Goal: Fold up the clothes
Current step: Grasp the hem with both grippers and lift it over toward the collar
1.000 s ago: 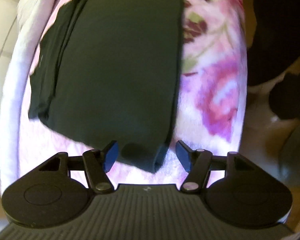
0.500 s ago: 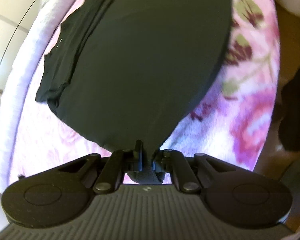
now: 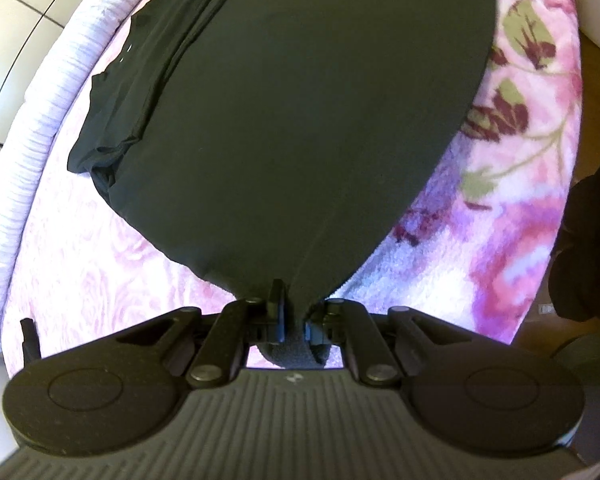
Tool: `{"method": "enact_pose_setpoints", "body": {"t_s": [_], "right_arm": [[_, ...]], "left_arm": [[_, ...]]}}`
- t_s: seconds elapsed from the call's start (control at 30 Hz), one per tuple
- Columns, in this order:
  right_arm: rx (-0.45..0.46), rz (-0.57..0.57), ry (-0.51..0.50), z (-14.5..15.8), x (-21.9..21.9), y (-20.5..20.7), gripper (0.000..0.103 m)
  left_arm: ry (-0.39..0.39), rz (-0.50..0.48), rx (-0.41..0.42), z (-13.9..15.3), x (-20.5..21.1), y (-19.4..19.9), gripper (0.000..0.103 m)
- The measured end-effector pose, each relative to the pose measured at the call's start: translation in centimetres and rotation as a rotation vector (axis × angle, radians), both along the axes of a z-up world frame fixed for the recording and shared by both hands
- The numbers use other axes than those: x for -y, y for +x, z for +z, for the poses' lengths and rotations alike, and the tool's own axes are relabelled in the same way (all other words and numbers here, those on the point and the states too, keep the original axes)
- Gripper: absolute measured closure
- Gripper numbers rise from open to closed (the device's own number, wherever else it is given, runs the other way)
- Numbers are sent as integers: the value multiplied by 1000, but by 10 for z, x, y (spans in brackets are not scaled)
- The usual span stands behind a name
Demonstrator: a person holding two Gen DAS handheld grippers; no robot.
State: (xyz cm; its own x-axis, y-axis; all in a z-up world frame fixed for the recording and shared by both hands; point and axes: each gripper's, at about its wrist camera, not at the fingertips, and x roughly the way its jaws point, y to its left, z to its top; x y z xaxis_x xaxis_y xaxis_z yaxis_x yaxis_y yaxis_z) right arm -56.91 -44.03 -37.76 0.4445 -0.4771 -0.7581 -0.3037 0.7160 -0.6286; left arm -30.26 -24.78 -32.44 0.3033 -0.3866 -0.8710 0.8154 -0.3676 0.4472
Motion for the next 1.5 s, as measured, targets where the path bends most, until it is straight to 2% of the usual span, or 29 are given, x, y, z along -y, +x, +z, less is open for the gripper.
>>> {"method": "enact_pose_setpoints", "body": {"t_s": [0.07,0.1,0.2,0.4,0.6,0.8,0.87,0.97,1.1,1.2,1.33,1.5], "right_arm": [[-24,-14,43,4,8,3,98],[-35,-14,66,7,11,4,100],[-56,8,101,18,9,1,100],[-105,1,171,51,4,-9,101],[-169,17,256,89,-30,-48,101],[-231,-27,404,132,-63,-92,101],[-233,-30,419,146,-67,-98,101],[-182,-23,394,171,-47,-84,101],[-83,-7,334,202,7,-34,101],[-73,17,286,208,51,22,101],[-105,9,258,198,110,98,101],[-182,-69,263,166,173,177,101]], "left_arm": [[5,-5,-1,3,0,0,97],[8,-8,-2,5,-1,-1,97],[23,-55,5,14,-5,-4,99],[79,-232,57,35,-37,-27,101],[132,-190,-40,66,-84,-51,101],[241,-120,-194,102,-127,-88,101],[234,-63,-223,116,-118,-78,101],[200,21,-248,141,-96,-52,100],[101,118,-237,177,-44,16,100],[48,159,-248,191,5,73,99],[21,188,-273,182,63,140,99],[56,213,-373,144,127,219,99]]}}
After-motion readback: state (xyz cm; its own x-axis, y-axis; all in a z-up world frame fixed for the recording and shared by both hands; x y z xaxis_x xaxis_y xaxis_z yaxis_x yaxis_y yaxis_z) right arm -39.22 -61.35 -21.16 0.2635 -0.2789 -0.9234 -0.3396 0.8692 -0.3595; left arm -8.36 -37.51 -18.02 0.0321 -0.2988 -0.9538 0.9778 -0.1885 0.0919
